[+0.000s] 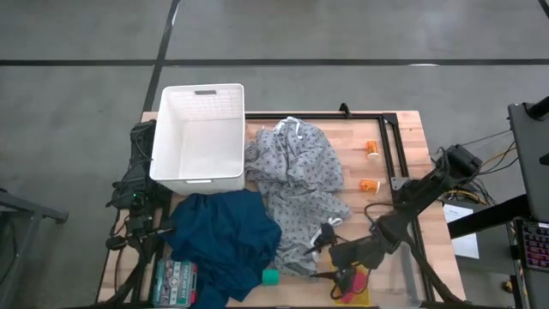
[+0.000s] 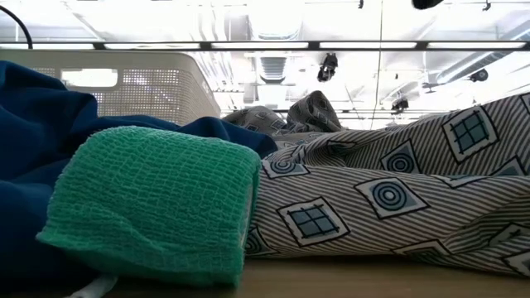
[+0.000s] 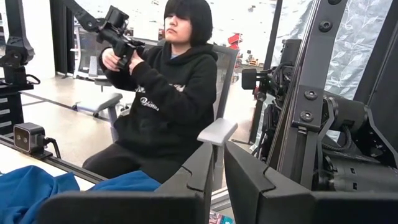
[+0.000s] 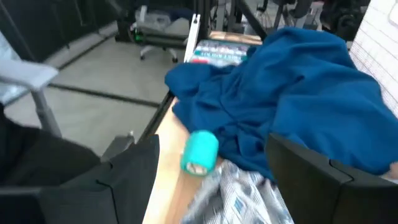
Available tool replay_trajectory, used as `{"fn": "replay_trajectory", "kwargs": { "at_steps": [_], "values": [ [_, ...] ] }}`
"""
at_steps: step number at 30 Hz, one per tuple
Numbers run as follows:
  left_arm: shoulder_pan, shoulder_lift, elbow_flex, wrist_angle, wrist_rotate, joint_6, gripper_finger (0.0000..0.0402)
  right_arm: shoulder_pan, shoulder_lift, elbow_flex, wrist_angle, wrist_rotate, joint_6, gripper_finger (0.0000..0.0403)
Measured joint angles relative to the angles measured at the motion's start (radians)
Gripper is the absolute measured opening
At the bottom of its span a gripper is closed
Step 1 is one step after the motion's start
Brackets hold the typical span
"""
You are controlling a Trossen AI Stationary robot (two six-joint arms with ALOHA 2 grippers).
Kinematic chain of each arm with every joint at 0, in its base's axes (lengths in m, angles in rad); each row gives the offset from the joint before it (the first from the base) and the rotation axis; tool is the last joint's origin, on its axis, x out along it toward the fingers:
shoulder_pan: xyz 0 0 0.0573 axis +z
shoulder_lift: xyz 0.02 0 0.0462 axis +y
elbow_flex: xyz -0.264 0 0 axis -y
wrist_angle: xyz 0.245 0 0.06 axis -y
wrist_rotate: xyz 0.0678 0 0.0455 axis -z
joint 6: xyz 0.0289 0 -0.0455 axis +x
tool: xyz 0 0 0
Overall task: Pick & Place Medicine items
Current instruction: Put the green bandage into the yellow bin
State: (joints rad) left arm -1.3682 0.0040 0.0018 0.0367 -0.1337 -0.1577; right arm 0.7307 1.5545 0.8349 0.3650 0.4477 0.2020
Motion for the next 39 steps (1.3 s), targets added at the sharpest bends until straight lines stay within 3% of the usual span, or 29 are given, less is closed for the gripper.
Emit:
{"fn": "replay_trajectory", "kwargs": {
  "at_steps": [13,24,31,39],
  "values": [
    [0.0,0.0,0.0,0.0,0.0,0.0,0.0047,-0.04,0.339,0.307,0.025,0.037,-0.016,0.0288],
    [0.0,0.0,0.0,0.0,0.0,0.0,0.0047,-0.053,0.535,0.56,-0.227,0.05,0.044,0.0288],
    [0.0,0.0,0.0,0.0,0.0,0.0,0.0047,-0.066,0.557,0.585,-0.28,0.036,0.097,0.0288],
    [0.0,0.0,0.0,0.0,0.0,0.0,0.0047,-0.083,0.558,0.548,-0.282,-0.073,0.158,0.0288]
  ]
}}
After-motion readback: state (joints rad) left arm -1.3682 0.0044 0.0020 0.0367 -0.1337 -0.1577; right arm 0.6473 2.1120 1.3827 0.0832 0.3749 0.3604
